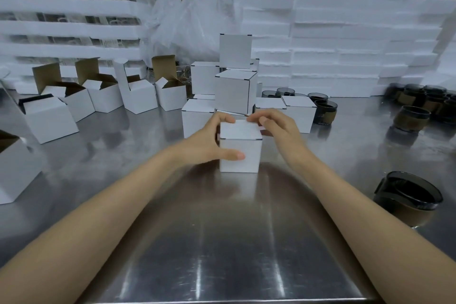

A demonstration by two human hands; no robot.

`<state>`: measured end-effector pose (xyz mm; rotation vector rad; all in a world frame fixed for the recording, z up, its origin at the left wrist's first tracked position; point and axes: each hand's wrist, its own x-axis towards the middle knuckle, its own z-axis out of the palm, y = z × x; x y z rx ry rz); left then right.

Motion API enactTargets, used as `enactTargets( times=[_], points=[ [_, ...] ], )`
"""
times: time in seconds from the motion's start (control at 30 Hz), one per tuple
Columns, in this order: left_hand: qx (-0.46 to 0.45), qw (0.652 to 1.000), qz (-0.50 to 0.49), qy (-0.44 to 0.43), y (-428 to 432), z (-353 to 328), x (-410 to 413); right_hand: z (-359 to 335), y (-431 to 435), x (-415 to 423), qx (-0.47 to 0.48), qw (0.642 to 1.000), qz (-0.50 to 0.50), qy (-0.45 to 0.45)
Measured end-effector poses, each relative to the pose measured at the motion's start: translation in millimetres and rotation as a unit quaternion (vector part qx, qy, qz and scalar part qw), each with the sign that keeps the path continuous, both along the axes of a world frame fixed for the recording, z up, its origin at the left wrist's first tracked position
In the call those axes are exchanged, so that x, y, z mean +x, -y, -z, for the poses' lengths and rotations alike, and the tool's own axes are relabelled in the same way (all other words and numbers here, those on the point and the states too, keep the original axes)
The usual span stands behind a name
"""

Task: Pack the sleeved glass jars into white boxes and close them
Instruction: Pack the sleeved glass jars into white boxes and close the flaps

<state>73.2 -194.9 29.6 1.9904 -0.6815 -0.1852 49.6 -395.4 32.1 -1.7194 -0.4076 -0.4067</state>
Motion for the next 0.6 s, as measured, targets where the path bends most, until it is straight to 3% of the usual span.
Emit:
enactTargets(
  times=[0.13, 0.23, 0.43, 0.6],
  points=[
    [0.05, 0.983, 0.11, -0.136, -49, -23, 6, 9, -2, 3, -0.003, 1.0, 0.026, -0.009],
    [0.082, 0.972, 0.112, -0.19, -86, -38, 8, 17, -4, 5, -0.041, 0.998, 0.035, -0.027],
    [0.166, 0.966, -0.025, -0.194, -143, -58, 3, 18, -7, 5, -0.084, 0.995, 0.043, -0.041],
    [0.128, 0.964, -0.165, -0.165, -141, -49, 11, 16, -10, 1, -0.106, 0.992, 0.05, -0.053]
  ],
)
